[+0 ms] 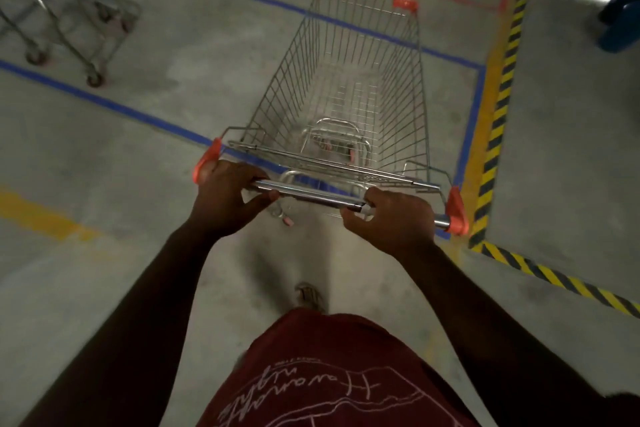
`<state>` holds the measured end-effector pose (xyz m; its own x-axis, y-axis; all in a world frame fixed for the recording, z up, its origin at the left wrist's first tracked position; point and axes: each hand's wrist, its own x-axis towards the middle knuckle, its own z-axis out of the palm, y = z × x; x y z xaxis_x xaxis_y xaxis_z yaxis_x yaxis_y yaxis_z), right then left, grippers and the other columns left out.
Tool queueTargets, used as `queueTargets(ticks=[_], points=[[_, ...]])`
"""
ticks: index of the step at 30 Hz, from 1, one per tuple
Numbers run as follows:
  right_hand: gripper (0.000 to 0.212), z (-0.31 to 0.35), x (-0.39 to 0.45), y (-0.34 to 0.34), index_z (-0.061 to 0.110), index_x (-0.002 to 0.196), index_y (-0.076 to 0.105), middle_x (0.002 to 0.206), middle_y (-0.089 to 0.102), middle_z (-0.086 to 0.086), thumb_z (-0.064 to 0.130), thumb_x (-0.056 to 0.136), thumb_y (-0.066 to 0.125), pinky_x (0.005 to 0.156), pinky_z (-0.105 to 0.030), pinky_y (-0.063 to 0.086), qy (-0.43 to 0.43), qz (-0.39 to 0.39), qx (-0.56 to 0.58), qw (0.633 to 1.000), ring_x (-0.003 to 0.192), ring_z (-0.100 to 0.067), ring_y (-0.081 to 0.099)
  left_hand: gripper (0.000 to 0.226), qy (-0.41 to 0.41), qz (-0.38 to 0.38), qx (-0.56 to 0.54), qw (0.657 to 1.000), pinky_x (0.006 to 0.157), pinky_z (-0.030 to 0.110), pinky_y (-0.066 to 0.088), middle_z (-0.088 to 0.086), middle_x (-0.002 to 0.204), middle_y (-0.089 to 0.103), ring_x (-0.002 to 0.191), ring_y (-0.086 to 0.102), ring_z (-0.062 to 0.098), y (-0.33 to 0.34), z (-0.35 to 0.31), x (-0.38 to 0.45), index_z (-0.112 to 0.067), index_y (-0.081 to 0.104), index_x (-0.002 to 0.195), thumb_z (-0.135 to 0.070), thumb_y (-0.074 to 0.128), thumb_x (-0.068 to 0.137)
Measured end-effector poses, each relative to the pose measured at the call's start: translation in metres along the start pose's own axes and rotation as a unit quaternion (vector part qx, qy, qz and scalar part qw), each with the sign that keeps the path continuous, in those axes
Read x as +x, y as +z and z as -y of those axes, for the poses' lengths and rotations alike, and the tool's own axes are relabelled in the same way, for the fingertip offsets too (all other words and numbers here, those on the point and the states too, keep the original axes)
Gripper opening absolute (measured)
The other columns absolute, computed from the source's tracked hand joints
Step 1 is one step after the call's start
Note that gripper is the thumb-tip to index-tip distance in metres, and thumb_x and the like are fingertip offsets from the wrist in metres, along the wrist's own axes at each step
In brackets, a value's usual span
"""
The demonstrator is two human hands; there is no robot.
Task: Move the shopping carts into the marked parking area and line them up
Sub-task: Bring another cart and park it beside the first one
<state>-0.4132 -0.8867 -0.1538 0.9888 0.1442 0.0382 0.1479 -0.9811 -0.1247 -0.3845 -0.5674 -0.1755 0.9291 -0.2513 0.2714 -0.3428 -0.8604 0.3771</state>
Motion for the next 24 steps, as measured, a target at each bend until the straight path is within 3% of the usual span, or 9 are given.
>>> queueTargets(ticks=[1, 3, 6, 10, 13, 16, 24], points=[[0.06, 0.019, 0.015, 0.002, 0.028, 0.083, 0.056, 0.066, 0.059, 0.008, 0.087, 0.08, 0.042, 0.061, -0.029, 0.035, -0.004, 0.003, 0.005, 1.0, 0.066, -0.021, 0.068, 0.035, -0.006, -0.001, -0.002, 1.0, 0.128, 0.037, 0.009, -0.016, 0.079, 0.066, 0.075, 0.062, 0.007, -0.009, 0.02, 0.006, -0.025, 0.074, 0.094, -0.059, 0.067, 0.089], [0.054, 0.055, 0.045, 0.006, 0.031, 0.081, 0.049, 0.065, 0.051, 0.011, 0.085, 0.083, 0.046, 0.061, -0.029, 0.034, -0.013, 0.012, 0.013, 1.0, 0.062, -0.018, 0.062, 0.035, -0.015, 0.0, 0.004, 1.0, 0.129, 0.05, 0.013, -0.017, 0.078, 0.064, 0.074, 0.059, 0.004, -0.024, 0.061, 0.018, -0.027, 0.074, 0.095, -0.06, 0.066, 0.089], [0.054, 0.105, 0.088, 0.016, 0.03, 0.078, 0.05, 0.063, 0.055, 0.01, 0.083, 0.083, 0.047, 0.06, -0.028, 0.034, -0.016, 0.001, 0.015, 1.0, 0.059, -0.018, 0.06, 0.034, -0.013, -0.007, 0.004, 1.0, 0.124, 0.061, 0.017, -0.016, 0.078, 0.066, 0.077, 0.064, 0.008, -0.043, 0.122, 0.033, -0.028, 0.074, 0.095, -0.061, 0.065, 0.09], [0.062, 0.173, 0.137, 0.034, 0.025, 0.076, 0.059, 0.064, 0.065, 0.005, 0.085, 0.079, 0.042, 0.059, -0.028, 0.037, -0.009, -0.033, -0.004, 0.999, 0.061, -0.025, 0.067, 0.033, 0.024, -0.055, 0.006, 0.998, 0.123, 0.062, 0.021, -0.012, 0.08, 0.068, 0.078, 0.066, 0.015, -0.065, 0.203, 0.051, -0.024, 0.074, 0.095, -0.056, 0.07, 0.09], [0.063, 0.229, 0.17, 0.037, 0.024, 0.082, 0.062, 0.071, 0.069, 0.004, 0.084, 0.078, 0.047, 0.063, -0.031, 0.047, 0.023, -0.013, -0.021, 0.999, 0.07, -0.026, 0.071, 0.039, 0.043, -0.07, 0.02, 0.996, 0.122, 0.062, 0.024, -0.01, 0.08, 0.069, 0.079, 0.067, 0.018, -0.082, 0.266, 0.062, -0.022, 0.075, 0.095, -0.06, 0.067, 0.093], [0.06, 0.291, 0.197, 0.038, 0.025, 0.085, 0.064, 0.076, 0.071, 0.006, 0.084, 0.079, 0.053, 0.067, -0.031, 0.049, 0.048, 0.007, -0.023, 0.999, 0.076, -0.024, 0.073, 0.04, 0.037, -0.052, 0.013, 0.998, 0.122, 0.061, 0.024, -0.01, 0.08, 0.067, 0.08, 0.065, 0.019, -0.108, 0.328, 0.07, -0.023, 0.073, 0.095, -0.062, 0.065, 0.093], [0.066, 0.453, 0.277, 0.053, 0.028, 0.093, 0.063, 0.081, 0.072, 0.006, 0.091, 0.082, 0.043, 0.068, -0.032, 0.044, 0.073, 0.05, -0.023, 0.996, 0.084, -0.023, 0.073, 0.036, 0.051, -0.013, -0.013, 0.999, 0.122, 0.059, 0.026, -0.013, 0.081, 0.069, 0.08, 0.067, 0.015, -0.18, 0.498, 0.111, -0.027, 0.072, 0.092, -0.062, 0.072, 0.084]])
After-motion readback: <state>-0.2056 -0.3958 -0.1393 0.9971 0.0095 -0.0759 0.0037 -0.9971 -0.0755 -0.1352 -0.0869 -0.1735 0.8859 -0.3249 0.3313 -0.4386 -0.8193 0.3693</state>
